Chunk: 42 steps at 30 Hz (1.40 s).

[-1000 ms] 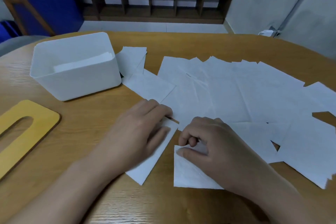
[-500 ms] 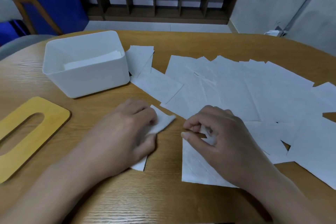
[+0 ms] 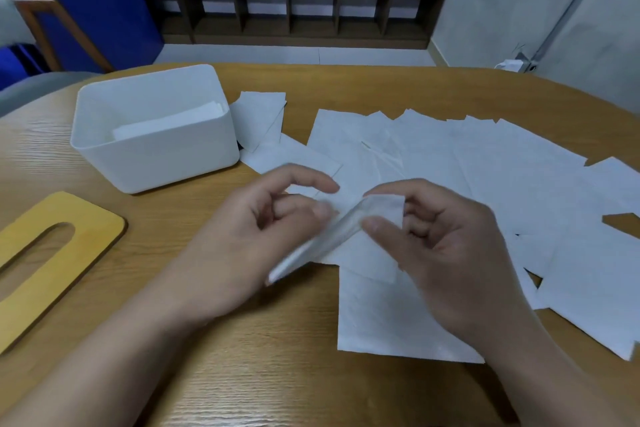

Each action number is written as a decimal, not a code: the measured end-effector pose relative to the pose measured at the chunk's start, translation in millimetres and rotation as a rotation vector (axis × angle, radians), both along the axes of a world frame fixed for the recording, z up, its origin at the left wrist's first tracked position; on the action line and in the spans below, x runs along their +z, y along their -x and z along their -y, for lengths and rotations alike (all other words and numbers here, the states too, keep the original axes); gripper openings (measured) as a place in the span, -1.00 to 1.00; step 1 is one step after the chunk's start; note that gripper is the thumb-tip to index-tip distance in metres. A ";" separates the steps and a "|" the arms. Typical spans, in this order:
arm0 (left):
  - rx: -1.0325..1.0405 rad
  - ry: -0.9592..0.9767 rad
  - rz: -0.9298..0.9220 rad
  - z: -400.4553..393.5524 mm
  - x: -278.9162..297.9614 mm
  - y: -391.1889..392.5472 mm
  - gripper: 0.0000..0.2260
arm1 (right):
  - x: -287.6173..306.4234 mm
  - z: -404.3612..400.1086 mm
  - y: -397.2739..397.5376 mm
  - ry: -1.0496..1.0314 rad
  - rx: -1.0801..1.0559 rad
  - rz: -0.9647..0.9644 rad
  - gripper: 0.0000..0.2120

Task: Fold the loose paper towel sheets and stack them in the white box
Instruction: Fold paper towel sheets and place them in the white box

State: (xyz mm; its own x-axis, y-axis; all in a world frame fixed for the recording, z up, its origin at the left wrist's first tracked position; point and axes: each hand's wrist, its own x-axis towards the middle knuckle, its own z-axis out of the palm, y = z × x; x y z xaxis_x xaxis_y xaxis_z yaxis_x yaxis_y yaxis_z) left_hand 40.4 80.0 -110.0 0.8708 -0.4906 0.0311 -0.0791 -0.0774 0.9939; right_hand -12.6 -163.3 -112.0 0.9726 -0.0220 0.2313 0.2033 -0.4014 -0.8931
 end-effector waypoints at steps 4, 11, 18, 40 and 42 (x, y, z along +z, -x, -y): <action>0.120 0.048 -0.087 5.8 1.5 -5.5 -0.66 | -2.2 17.5 -5.9 -0.022 -0.140 -0.112 -0.79; 0.240 -0.384 0.216 22.5 -18.2 -9.5 -0.77 | -10.8 26.9 0.5 0.188 -0.173 -0.124 -0.72; 0.176 -0.723 0.480 23.3 -16.6 -15.4 -0.75 | -20.8 30.6 -0.6 0.561 -0.188 -0.088 -0.61; 0.474 -0.500 0.447 15.3 -14.9 -47.4 -0.92 | -19.8 17.6 1.0 0.335 -0.199 0.078 -0.76; 0.426 -0.181 0.232 20.4 -5.3 -39.4 -0.92 | -15.5 16.7 0.9 0.271 -0.184 0.094 -0.64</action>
State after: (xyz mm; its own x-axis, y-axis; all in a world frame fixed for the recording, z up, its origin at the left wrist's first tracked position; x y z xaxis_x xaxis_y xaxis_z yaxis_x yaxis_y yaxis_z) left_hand 79.8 59.6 -115.3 0.9748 -0.1098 0.1941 -0.2195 -0.3201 0.9216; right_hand -13.5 -179.9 -127.5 0.9322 -0.1204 0.3414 0.1820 -0.6592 -0.7296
